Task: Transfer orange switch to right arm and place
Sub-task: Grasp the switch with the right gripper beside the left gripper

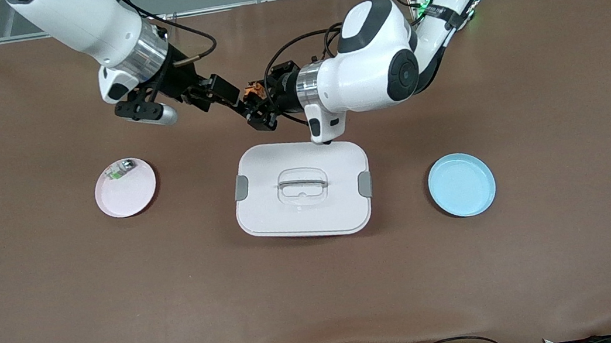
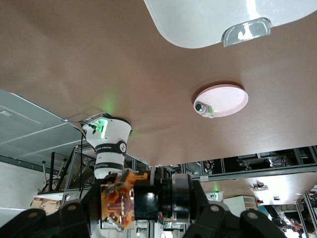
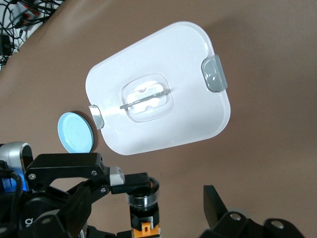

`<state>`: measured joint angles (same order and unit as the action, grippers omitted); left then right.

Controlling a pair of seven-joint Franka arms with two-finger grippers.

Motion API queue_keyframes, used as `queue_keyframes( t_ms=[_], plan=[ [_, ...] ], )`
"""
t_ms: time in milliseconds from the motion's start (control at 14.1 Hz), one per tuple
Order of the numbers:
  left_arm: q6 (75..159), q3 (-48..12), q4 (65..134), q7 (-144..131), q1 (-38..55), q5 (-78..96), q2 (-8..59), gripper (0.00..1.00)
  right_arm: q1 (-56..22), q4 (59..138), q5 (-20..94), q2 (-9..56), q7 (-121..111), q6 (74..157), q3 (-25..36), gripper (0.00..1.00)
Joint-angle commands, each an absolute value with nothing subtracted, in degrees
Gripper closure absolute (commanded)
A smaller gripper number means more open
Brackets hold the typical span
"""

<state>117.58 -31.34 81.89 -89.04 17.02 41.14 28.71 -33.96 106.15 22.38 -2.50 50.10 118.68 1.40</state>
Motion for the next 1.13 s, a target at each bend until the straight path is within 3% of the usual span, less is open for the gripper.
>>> queue_keyframes(
  t_ms=[0, 990, 1061],
  plan=[
    [117.86, -31.38, 79.10, -90.26, 18.11, 42.01, 30.50, 1.00, -36.38, 106.35, 23.56, -2.37, 52.03, 118.74, 2.20, 0.00],
    [118.12, -31.46, 78.75, -90.44, 18.46, 43.15, 30.41, 1.00, -38.76, 109.95, 23.20, -3.52, 51.85, 116.37, 2.20, 0.00],
    [118.12, -31.46, 78.75, -90.35, 18.37, 43.24, 30.41, 1.00, -38.76, 109.95, 23.20, -3.52, 51.86, 116.37, 2.20, 0.10]
  ],
)
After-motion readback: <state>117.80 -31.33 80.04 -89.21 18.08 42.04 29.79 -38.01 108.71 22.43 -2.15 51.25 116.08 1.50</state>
